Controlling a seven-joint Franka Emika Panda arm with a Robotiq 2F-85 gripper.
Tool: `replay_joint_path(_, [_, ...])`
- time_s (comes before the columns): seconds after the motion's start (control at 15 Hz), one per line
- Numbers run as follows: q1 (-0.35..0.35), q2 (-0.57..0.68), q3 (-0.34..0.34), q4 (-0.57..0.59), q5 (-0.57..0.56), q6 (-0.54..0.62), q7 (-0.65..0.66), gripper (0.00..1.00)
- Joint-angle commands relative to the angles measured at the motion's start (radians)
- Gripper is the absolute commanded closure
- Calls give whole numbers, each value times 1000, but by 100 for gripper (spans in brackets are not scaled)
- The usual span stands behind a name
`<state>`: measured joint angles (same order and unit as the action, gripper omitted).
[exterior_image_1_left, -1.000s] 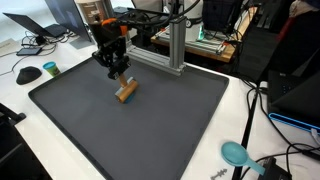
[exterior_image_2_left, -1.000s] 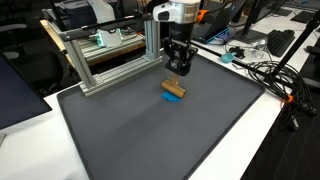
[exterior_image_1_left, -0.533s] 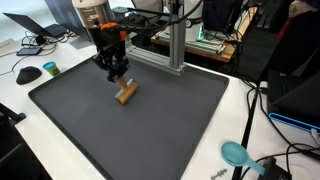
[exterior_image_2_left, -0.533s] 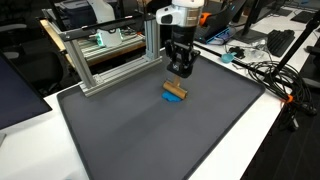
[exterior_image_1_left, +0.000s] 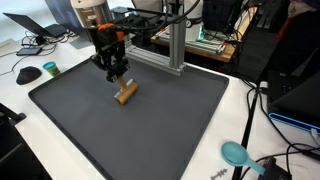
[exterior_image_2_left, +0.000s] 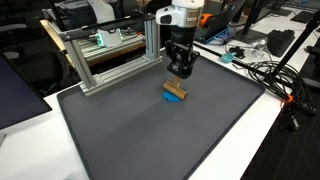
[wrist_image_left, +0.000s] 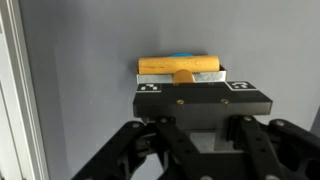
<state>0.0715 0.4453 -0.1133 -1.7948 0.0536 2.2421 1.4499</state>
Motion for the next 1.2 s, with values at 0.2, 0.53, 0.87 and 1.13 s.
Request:
replay_joint_path(0.2, [-3, 84, -32, -15, -48, 112, 52, 78])
replay_joint_path(0.53, [-11, 71, -42, -51, -52, 150, 57, 78])
replay_joint_path(0.87, [-18, 62, -53, -78, -56, 184, 52, 78])
replay_joint_path(1.13, [-25, 65, -68, -80, -64, 203, 46, 78])
